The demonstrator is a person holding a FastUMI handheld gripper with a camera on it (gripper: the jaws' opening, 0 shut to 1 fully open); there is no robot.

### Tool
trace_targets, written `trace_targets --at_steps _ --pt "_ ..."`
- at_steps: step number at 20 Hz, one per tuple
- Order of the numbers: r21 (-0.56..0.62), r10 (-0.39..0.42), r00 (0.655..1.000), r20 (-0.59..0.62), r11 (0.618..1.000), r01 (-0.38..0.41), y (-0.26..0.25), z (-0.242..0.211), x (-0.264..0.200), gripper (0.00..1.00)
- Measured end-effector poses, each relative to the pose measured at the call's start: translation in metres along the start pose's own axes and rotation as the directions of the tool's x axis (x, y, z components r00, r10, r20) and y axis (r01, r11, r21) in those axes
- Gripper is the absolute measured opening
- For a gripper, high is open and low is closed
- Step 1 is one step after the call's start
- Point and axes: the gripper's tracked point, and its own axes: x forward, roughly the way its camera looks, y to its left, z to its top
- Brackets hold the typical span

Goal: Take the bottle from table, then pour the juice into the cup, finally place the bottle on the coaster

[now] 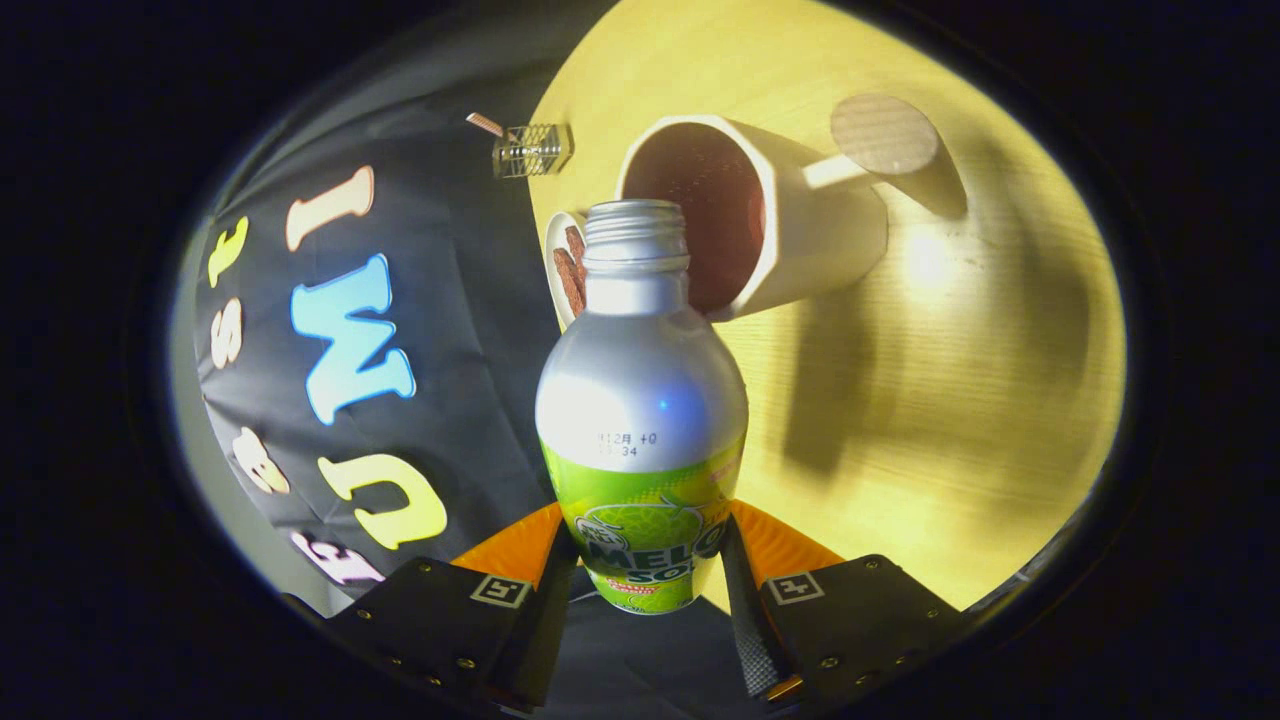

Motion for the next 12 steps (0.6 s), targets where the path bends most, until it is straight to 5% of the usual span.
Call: trace_targets --at_steps 7,12 --pt "-0.229 -0.041 0.998 0.057 0.972 0.053 -0.021 0.0 0.008 0.71" --pt "-0.394 -0.071 0.992 0.1 0.913 0.105 -0.032 -0.001 0.015 0.71"
